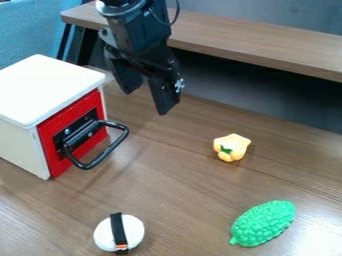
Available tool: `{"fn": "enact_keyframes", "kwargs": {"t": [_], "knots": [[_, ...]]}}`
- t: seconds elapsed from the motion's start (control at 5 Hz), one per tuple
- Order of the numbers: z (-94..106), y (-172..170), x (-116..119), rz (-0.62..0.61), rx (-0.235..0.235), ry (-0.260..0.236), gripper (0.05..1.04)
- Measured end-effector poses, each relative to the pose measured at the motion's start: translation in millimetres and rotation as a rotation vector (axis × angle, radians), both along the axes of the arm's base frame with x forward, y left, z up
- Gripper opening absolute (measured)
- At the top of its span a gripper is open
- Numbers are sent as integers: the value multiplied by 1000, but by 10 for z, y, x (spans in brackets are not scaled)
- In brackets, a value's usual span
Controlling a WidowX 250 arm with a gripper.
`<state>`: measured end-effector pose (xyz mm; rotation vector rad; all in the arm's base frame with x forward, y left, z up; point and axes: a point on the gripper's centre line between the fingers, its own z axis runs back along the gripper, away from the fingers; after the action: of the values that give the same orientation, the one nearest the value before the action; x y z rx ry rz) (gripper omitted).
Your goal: Open the drawer
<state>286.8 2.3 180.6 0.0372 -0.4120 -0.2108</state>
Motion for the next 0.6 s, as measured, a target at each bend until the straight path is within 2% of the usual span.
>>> {"fn": "enact_keyframes", "kwargs": {"t": [0.2,0.6], "knots": [[-72,0,-7,6,-3,25,1000],[-367,-33,110,25,7,84,1000]]}}
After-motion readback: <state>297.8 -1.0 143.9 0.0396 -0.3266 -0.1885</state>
